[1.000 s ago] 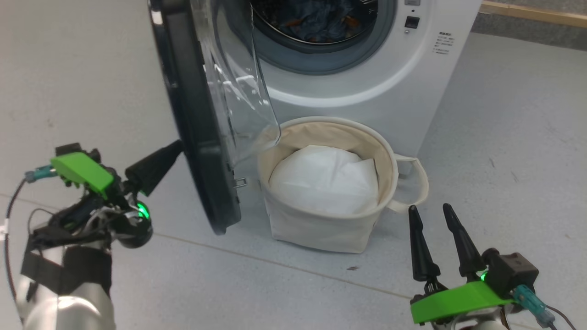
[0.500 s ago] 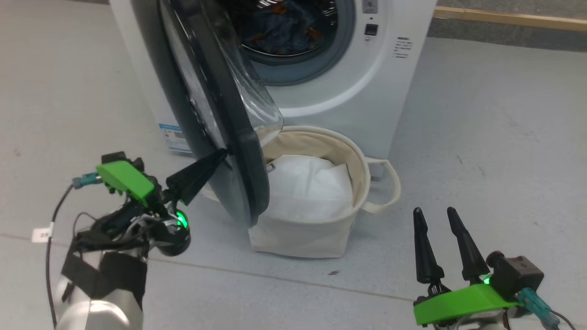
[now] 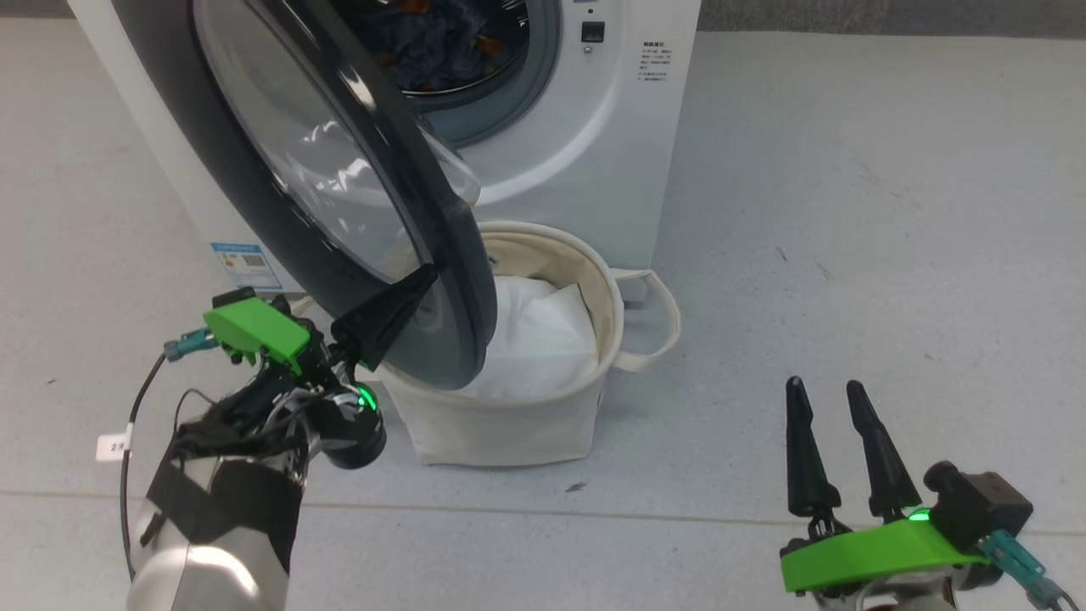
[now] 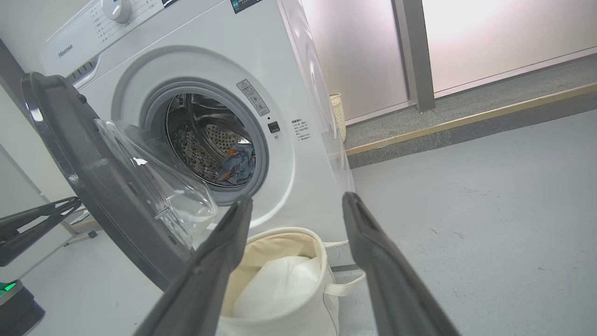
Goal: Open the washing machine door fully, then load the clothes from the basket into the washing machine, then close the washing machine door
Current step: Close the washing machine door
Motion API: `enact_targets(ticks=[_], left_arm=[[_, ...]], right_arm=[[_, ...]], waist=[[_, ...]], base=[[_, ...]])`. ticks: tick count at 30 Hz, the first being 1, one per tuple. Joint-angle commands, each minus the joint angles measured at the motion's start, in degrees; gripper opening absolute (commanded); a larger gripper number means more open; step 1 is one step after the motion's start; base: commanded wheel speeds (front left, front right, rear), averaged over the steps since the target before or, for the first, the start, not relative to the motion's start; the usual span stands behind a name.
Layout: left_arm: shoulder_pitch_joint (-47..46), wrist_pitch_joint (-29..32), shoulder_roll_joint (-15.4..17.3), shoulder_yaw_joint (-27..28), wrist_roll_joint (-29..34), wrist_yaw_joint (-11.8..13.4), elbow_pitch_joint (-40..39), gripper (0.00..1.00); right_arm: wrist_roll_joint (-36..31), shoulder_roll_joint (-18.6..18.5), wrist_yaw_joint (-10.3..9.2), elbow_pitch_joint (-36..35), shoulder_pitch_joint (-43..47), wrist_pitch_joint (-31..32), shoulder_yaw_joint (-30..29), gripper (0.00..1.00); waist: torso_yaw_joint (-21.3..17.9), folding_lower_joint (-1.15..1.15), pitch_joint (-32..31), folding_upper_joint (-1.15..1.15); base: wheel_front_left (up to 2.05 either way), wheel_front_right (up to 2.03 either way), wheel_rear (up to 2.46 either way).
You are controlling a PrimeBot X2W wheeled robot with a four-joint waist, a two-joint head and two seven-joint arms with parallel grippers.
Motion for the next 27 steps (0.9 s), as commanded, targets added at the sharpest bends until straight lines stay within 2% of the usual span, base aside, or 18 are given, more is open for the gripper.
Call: enact_targets(ticks=[1,14,19,20,23,26,27], left_arm=[[-3.2,-0.4,1.3,1.1,-0.4,-0.4,-1.6,0.0],[-6.4,-5.6,1.3,-2.3,-3.4,-0.4,-3.2,0.0],[-5.8,-8.2,1.3,-3.1,-1.3,-0.4,-4.8,0.0],[-5.5,-9.1,1.5,-3.3,0.0,-0.4,-5.6,0.0],[-2.9,-17.9,3.2,-5.2,9.3,-0.4,-11.9,0.0],[0.4,-30.0,6.0,-10.7,22.8,-0.4,-16.0,0.0],[0.4,-30.0,6.0,-10.7,22.8,-0.4,-16.0,0.0]], right_arm=[[0.0,0.1,0.42,-2.2,-0.9,-0.3,1.1,1.0],[-0.8,0.1,0.42,-2.5,-3.1,-0.3,1.3,1.0],[-0.6,0.1,0.42,-2.6,-3.4,-0.3,0.9,1.0],[-0.5,0.1,0.42,-2.6,-3.4,-0.3,0.8,1.0],[-0.4,0.1,0.42,-2.7,-3.1,-0.3,0.4,1.0],[-0.4,0.1,0.42,-2.7,-2.7,-0.3,0.0,1.0],[-0.4,0.1,0.42,-2.7,-2.7,-0.3,0.0,1.0]], waist=[[-0.2,0.0,0.3,0.0],[-2.0,0.0,3.8,0.0],[-2.5,0.0,3.9,0.0],[-2.4,0.0,3.8,0.0],[-1.6,0.0,2.9,0.0],[-0.6,0.0,1.8,0.0],[-0.6,0.0,1.8,0.0]], base=[[0.0,0.0,0.0],[0.0,0.0,0.0],[0.0,0.0,0.0],[0.0,0.0,0.0],[0.0,0.0,0.0],[0.0,0.0,0.0],[0.0,0.0,0.0]])
